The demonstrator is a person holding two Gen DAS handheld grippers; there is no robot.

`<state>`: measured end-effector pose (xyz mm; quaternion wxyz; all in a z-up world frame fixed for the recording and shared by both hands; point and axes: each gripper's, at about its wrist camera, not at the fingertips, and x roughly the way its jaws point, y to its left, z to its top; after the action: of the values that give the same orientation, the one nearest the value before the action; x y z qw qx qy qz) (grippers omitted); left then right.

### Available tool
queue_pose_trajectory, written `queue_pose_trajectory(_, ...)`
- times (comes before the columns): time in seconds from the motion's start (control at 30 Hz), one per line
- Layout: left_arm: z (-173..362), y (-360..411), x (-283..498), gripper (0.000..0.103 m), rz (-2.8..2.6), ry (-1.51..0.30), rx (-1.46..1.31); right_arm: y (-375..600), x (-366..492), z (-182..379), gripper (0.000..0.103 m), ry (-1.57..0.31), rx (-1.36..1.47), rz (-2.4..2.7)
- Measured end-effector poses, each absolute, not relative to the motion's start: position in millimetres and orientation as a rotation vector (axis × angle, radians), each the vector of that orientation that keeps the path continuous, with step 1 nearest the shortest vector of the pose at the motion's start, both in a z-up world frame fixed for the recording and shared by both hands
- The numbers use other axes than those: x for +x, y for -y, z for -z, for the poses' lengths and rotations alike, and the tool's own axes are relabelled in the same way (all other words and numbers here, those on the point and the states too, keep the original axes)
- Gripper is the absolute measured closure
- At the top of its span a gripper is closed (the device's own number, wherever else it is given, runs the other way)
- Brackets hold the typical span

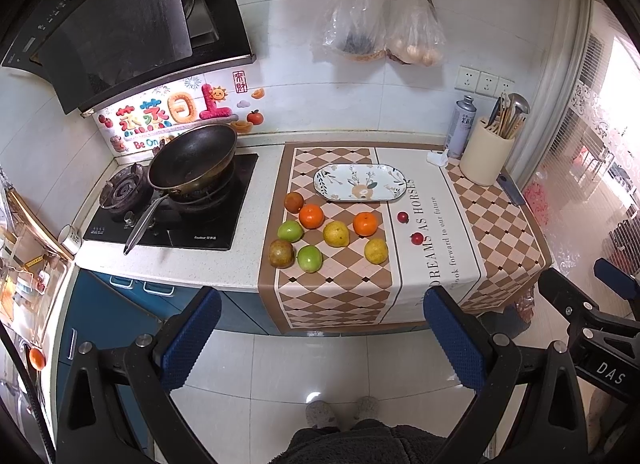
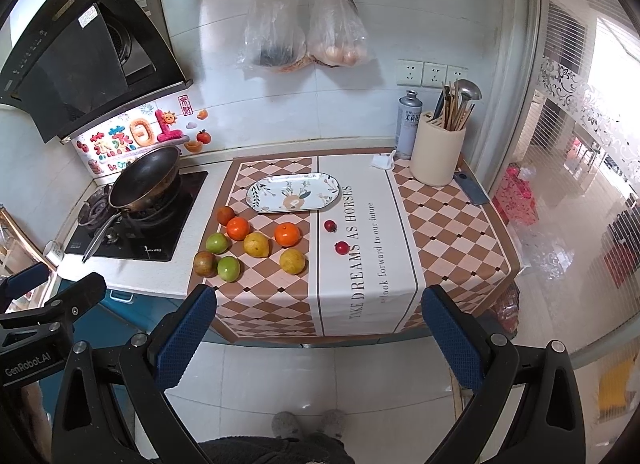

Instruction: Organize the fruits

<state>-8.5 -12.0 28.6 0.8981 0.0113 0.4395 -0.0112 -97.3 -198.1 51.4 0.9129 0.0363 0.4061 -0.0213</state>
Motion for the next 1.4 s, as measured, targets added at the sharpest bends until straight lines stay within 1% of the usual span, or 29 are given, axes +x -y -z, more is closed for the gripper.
queue_pose_trajectory(0.2,-35,11,-3,0.000,-0.033,-0.894,0.024,214,-81,-40,0.000,-0.825,0.119,0.031)
queue_pose_trajectory(0.3,-30,6,12,0.000,-0.134,-0.834,0.053,228,-63,-22,0.000,-0.805,0.149,0.001)
queue_pose_trajectory(0.4,-10,-4,31,0.000,-0.257,-0.799,0.098,231,-35,7,0.000,-0.844,0.186,-0.044)
queue_pose_trajectory(0.53,28,-18,57,0.000,-0.373,-0.829,0.130,223,13,61,0.000,-0.959,0.258,-0.141)
queue_pose_trajectory(0.8,118,-59,149,0.000,-0.381,-1.017,0.106,188,106,169,0.000,-1.149,0.297,-0.171)
queue_pose_trajectory(0.97,189,-78,234,0.000,-0.236,-1.203,0.097,174,168,230,0.001,-1.263,0.313,-0.106)
queue_pose_trajectory(1.1,237,-76,292,0.001,-0.092,-1.315,0.179,164,206,269,0.003,-1.350,0.317,-0.064)
queue_pose_trajectory(1.27,286,-59,335,0.006,0.093,-1.425,0.342,159,229,300,0.005,-1.430,0.314,-0.024)
queue_pose_trajectory(1.4,308,-41,348,0.011,0.202,-1.463,0.449,159,238,314,0.005,-1.467,0.329,-0.004)
